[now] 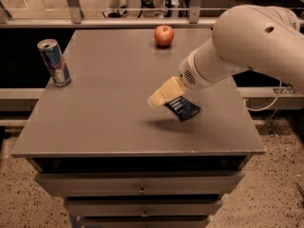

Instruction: Move rxbar blueberry near apple

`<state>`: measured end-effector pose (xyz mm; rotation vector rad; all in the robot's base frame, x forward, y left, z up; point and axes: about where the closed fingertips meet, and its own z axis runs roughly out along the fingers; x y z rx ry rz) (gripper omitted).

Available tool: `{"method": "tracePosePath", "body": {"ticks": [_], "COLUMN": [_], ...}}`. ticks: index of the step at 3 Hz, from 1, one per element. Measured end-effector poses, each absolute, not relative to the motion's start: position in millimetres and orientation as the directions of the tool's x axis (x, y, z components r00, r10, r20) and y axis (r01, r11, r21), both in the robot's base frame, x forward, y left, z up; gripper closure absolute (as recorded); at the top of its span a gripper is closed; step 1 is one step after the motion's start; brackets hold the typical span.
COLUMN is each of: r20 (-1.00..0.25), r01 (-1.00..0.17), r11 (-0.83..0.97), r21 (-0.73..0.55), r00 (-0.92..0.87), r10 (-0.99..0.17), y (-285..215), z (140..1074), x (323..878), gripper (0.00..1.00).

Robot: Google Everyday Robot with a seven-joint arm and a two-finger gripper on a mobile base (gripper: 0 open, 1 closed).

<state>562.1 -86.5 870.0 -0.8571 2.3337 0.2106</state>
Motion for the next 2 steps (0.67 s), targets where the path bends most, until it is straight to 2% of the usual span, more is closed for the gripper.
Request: {"method": "tracePosePath", "body": {"ticks": [2], "r20": [-0.572], "r01": [-0.636], "r11": [0.772], "r21": [-0.020], "r00": [-0.626], "r10": [-0.530], "y": [-90.2], "z": [834.8], "x": [561.0], "gripper": [0.00]}}
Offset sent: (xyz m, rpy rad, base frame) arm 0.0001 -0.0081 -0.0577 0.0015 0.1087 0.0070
